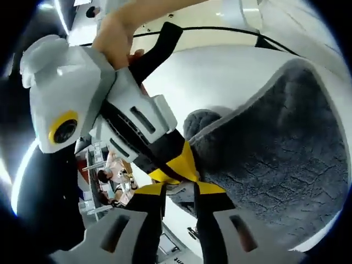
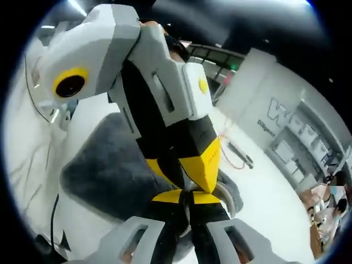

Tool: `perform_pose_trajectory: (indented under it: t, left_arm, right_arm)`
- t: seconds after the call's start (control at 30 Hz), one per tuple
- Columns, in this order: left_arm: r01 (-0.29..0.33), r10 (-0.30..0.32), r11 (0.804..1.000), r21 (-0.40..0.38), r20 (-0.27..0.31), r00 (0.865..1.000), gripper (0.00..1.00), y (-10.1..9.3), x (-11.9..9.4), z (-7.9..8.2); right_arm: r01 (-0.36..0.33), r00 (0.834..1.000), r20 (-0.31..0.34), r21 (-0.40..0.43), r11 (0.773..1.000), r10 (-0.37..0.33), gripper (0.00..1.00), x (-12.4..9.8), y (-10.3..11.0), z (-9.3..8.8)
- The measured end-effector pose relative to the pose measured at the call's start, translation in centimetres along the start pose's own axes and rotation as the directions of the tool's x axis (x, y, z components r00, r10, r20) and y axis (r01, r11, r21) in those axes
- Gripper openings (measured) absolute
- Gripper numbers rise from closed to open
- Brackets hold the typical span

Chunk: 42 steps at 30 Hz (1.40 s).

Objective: Open the folded towel by lifting each exposed corner and separating the folded layers until the towel lies flat within the target outline without major curled edges

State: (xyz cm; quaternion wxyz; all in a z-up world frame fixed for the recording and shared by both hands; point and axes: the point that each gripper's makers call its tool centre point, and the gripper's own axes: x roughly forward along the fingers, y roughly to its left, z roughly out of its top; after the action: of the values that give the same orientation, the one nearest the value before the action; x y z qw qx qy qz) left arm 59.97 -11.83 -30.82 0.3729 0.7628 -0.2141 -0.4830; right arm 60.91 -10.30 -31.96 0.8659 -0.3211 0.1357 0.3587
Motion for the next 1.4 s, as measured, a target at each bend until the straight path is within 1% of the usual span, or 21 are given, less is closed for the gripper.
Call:
perform_pose_trajectory:
  t: [0.3, 0.4, 0.43, 0.47, 0.5, 0.6, 0.67, 0.73, 0.77, 0.87, 0.93, 0.97, 1.0, 1.07, 1.1, 1.17, 1.23, 1.27, 1.3, 1.37, 1.4]
  left_arm:
    - [0.044, -0.044, 0.999, 0.017, 0.013, 0.999, 0.17, 0.3, 0.6, -1.2]
    - [0.059, -0.059, 0.998, -0.013, 0.005, 0.998, 0.1, -0.1, 0.5, -1.3]
    - [0.063, -0.063, 0.998, -0.031, 0.002, 0.998, 0.09, -0.3, 0.6, -1.4]
    - [0.034, -0.036, 0.99, -0.135, -0.015, 0.999, 0.08, 0.0, 0.5, -2.0]
    - [0.024, -0.028, 0.984, -0.175, -0.02, 0.999, 0.07, 0.0, 0.2, -2.0]
    - [0.007, -0.008, 0.972, -0.236, -0.003, 1.0, 0.06, 0.3, 0.0, -2.5]
    - [-0.042, 0.032, 0.954, -0.296, -0.039, 0.999, 0.06, 0.9, -0.5, -3.5]
    - [-0.08, 0.063, 0.937, -0.34, -0.061, 0.996, 0.06, 1.3, -1.1, -4.1]
    - [-0.109, 0.095, 0.915, -0.389, -0.056, 0.994, 0.06, 1.6, -1.4, -4.4]
    - [-0.133, 0.129, 0.87, -0.475, -0.042, 0.991, 0.06, 1.6, -1.8, -4.7]
    - [-0.148, 0.132, 0.873, -0.466, -0.066, 0.989, 0.06, 1.5, -2.2, -5.3]
    - [-0.169, 0.146, 0.866, -0.471, -0.085, 0.986, 0.06, 1.6, -2.7, -5.6]
    - [-0.174, 0.151, 0.863, -0.473, -0.087, 0.985, 0.06, 1.6, -2.8, -5.7]
    - [-0.194, 0.173, 0.85, -0.49, -0.089, 0.981, 0.07, 1.8, -3.5, -5.8]
    - [-0.207, 0.193, 0.827, -0.522, -0.081, 0.978, 0.07, 1.9, -4.2, -6.0]
    - [-0.229, 0.195, 0.819, -0.525, -0.12, 0.973, 0.09, 1.0, -5.8, -6.9]
    - [-0.26, 0.199, 0.867, -0.426, -0.184, 0.963, 0.13, 0.2, -6.8, -8.2]
    - [-0.264, 0.204, 0.868, -0.42, -0.184, 0.962, 0.16, 0.1, -7.0, -8.2]
    - [-0.269, 0.21, 0.827, -0.494, -0.173, 0.962, 0.17, -0.7, -7.5, -8.5]
    - [-0.269, 0.217, 0.762, -0.589, -0.159, 0.963, 0.19, -1.9, -8.1, -9.2]
    - [-0.276, 0.216, 0.74, -0.613, -0.173, 0.961, 0.19, -2.4, -8.4, -9.9]
  right_arm:
    - [-0.001, 0.999, 0.038, -0.023, 1.0, 0.002, 0.0, -0.3, 0.1, 0.9]
    - [-0.015, 0.999, 0.051, 0.04, 0.999, 0.013, 0.0, -0.3, 0.0, 0.8]
    - [-0.01, 0.998, 0.055, 0.041, 0.999, 0.008, 0.0, -0.4, -0.1, 0.9]
    - [-0.006, 0.998, 0.059, 0.042, 0.999, 0.003, 0.03, -0.4, -0.2, 0.9]
    - [0.0, 0.998, 0.06, 0.042, 0.999, -0.002, 0.08, -0.3, -0.3, 1.0]
    - [0.034, 0.999, 0.027, 0.07, 0.997, -0.036, 0.23, 0.1, -1.0, 0.3]
    - [0.034, 0.999, 0.01, 0.109, 0.994, -0.035, 0.27, 0.6, -1.1, -0.1]
    - [0.03, 1.0, 0.002, 0.128, 0.991, -0.031, 0.25, 1.3, -1.2, -0.4]
    - [0.028, 1.0, 0.004, 0.128, 0.991, -0.028, 0.24, 1.6, -1.1, -0.4]
    - [0.022, 0.999, 0.028, 0.115, 0.993, -0.026, 0.27, 2.2, -0.8, 0.4]
    - [0.02, 0.998, 0.053, 0.097, 0.995, -0.025, 0.19, 2.6, -0.7, 1.5]
    - [0.027, 0.997, 0.067, 0.08, 0.996, -0.033, 0.06, 2.8, -0.9, 2.0]
    - [0.031, 0.997, 0.073, 0.074, 0.997, -0.037, 0.0, 2.8, -0.9, 2.2]
    - [0.049, 0.994, 0.096, 0.053, 0.997, -0.054, 0.0, 2.9, -1.3, 3.0]
    - [0.075, 0.99, 0.118, 0.059, 0.995, -0.082, 0.0, 2.8, -2.0, 3.7]
    - [0.053, 0.985, 0.152, 0.145, 0.988, -0.075, 0.0, 2.7, -2.3, 5.3]
    - [0.079, 0.981, 0.17, 0.107, 0.991, -0.097, 0.0, 2.5, -2.8, 6.4]
    - [0.084, 0.976, 0.193, 0.079, 0.993, -0.098, 0.0, 2.4, -2.9, 7.1]
    - [0.081, 0.974, 0.205, 0.079, 0.994, -0.095, 0.0, 2.2, -2.9, 7.5]
    - [0.074, 0.965, 0.248, 0.077, 0.994, -0.091, 0.0, 1.8, -3.1, 8.6]
    - [0.077, 0.961, 0.259, 0.078, 0.994, -0.094, 0.0, 1.6, -3.3, 8.9]
